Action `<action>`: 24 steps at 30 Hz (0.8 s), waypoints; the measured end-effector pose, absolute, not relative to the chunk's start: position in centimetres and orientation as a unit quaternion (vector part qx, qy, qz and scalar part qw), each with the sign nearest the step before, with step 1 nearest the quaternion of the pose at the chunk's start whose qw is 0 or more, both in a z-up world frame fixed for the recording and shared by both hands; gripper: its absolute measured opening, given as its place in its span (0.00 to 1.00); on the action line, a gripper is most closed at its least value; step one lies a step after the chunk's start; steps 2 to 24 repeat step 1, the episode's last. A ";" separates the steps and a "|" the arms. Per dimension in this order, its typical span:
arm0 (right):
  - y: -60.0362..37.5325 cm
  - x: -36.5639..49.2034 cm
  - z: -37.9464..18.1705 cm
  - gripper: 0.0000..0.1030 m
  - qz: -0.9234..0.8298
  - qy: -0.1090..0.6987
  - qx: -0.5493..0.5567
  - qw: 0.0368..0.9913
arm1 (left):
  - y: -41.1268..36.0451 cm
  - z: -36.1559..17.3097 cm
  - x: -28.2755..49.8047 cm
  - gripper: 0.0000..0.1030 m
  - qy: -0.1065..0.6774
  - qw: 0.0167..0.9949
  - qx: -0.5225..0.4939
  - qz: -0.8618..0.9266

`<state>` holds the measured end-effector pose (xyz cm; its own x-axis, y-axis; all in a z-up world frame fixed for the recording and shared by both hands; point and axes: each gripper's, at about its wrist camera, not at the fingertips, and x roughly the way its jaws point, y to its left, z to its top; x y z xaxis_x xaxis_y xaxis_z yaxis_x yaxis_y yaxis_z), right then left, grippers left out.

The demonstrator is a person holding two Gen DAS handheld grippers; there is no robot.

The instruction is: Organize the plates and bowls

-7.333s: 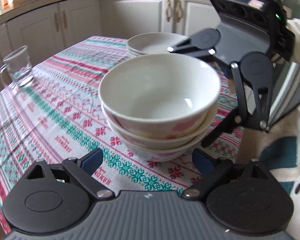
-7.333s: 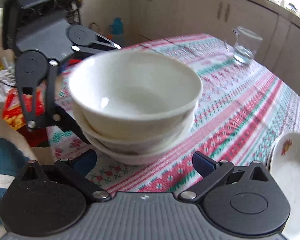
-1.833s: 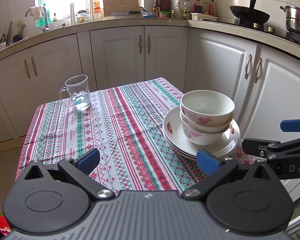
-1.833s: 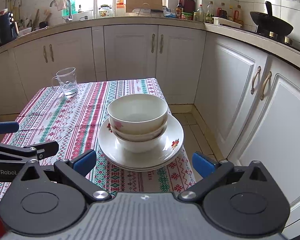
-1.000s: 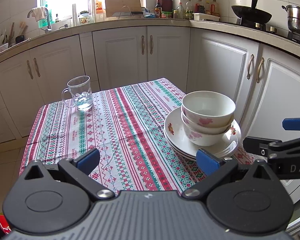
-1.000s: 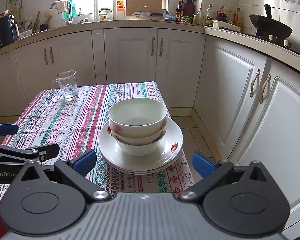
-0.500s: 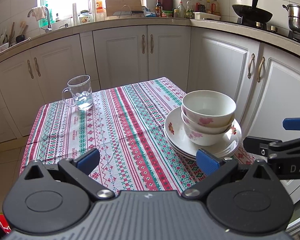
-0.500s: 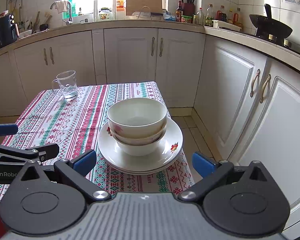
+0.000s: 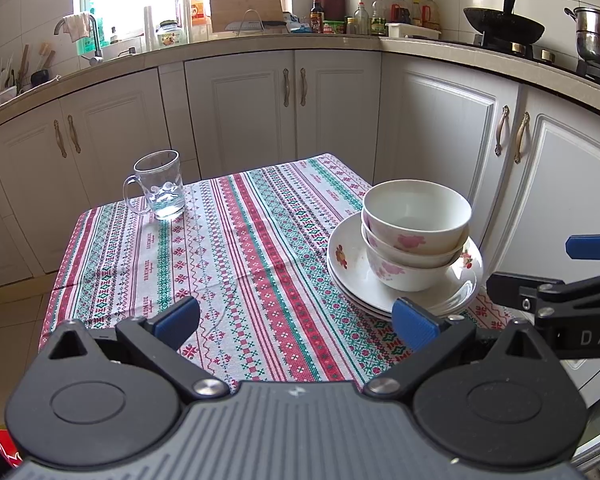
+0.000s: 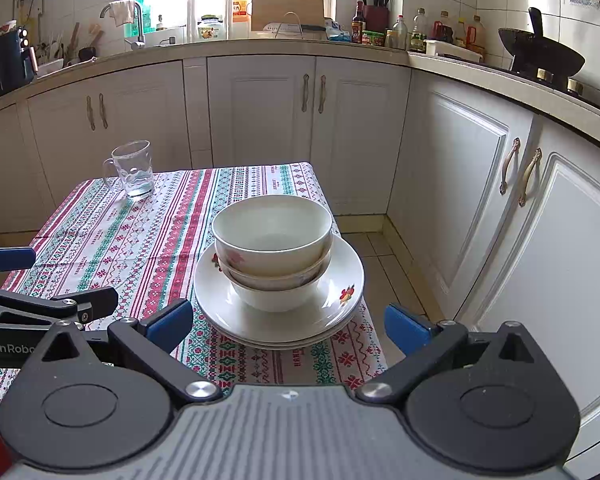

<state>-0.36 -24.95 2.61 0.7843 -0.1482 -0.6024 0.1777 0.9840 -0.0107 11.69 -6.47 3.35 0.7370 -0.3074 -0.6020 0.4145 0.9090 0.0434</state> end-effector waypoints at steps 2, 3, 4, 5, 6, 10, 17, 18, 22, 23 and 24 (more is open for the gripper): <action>-25.0 -0.4 2.6 1.00 -0.086 0.317 0.023 0.944 | -6.5 3.4 11.7 0.99 0.306 0.928 0.088 -0.195; -25.0 -0.4 2.6 1.00 -0.086 0.317 0.023 0.944 | -6.5 3.4 11.7 0.99 0.306 0.928 0.088 -0.195; -25.0 -0.4 2.6 1.00 -0.086 0.317 0.023 0.944 | -6.5 3.4 11.7 0.99 0.306 0.928 0.088 -0.195; -25.0 -0.4 2.6 1.00 -0.086 0.317 0.023 0.944 | -6.5 3.4 11.7 0.99 0.306 0.928 0.088 -0.195; -25.0 -0.4 2.6 1.00 -0.086 0.317 0.023 0.944 | -6.5 3.4 11.7 0.99 0.306 0.928 0.088 -0.195; -25.0 -0.4 2.6 1.00 -0.086 0.317 0.023 0.944 | -6.5 3.4 11.7 0.99 0.306 0.928 0.088 -0.195; -25.0 -0.4 2.6 1.00 -0.086 0.317 0.023 0.944 | -6.5 3.4 11.7 0.99 0.306 0.928 0.088 -0.195; -25.0 -0.4 2.6 1.00 -0.086 0.317 0.023 0.944 | -6.5 3.4 11.7 0.99 0.306 0.928 0.088 -0.195; -25.0 -0.4 2.6 1.00 -0.086 0.317 0.023 0.944 | -6.5 3.4 11.7 0.99 0.306 0.928 0.088 -0.195; -25.0 -0.4 2.6 1.00 -0.086 0.317 0.023 0.944 | -6.5 3.4 11.7 0.99 0.306 0.928 0.088 -0.195; -25.0 -0.4 2.6 1.00 -0.086 0.317 0.023 0.944 | -6.5 3.4 11.7 0.99 0.306 0.928 0.088 -0.195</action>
